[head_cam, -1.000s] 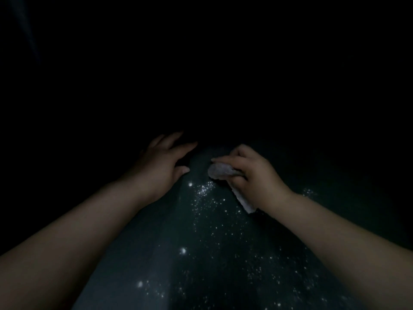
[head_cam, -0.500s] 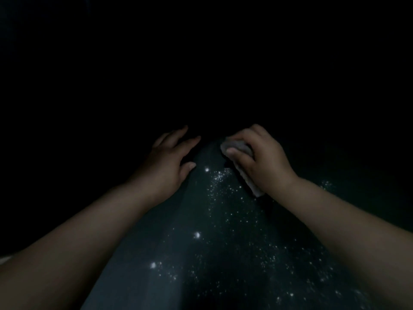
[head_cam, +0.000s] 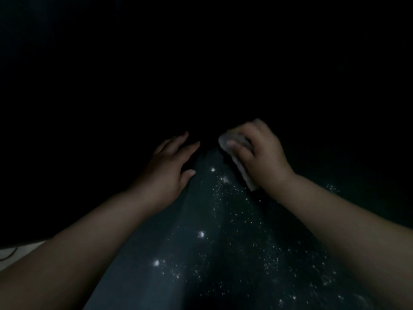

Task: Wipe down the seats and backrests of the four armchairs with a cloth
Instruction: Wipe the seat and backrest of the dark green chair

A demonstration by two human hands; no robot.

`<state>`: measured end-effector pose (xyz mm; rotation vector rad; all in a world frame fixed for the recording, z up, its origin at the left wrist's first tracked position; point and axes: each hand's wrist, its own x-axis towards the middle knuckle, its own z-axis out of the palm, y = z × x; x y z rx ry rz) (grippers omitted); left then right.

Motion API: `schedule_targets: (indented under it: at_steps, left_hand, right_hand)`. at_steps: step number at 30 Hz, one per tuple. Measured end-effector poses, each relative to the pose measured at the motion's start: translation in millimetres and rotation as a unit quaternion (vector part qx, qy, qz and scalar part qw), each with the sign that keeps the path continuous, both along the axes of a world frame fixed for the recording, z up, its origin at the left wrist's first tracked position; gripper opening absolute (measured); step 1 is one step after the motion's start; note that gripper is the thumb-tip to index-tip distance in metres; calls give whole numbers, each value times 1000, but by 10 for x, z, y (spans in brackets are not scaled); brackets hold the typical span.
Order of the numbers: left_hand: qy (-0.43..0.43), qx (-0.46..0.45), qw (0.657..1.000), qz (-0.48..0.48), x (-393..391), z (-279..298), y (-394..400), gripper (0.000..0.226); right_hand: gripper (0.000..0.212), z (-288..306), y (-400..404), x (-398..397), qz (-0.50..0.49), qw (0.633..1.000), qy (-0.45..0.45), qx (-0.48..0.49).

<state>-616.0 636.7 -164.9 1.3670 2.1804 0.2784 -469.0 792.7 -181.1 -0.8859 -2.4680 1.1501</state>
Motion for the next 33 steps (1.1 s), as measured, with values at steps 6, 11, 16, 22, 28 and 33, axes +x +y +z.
schedule_targets:
  at_steps: [6,11,16,22,28,33]
  left_hand:
    - [10,12,1000,5,1,-33,-28,63]
    - [-4,-7,1000,-9,-26,-16,-136,73]
    - [-6,-36,999,-40,-77,-37,-183,89]
    - [-26,-51,997,-52,-98,-25,-204,102]
    - [-26,-55,997,-46,-68,-7,-177,103]
    - [-19,-63,997,-51,-57,9,-165,105]
  right_hand:
    - [25,-92,-159,-171,80,996,-28,41]
    - [29,26,-463,248,200,979,-42,7]
    - [25,58,-97,-264,22,1000,1,3]
    - [28,36,-717,275,183,983,-19,12]
    - [28,31,-311,-24,55,998,8,37]
    - [26,12,-512,59,124,991,-10,44]
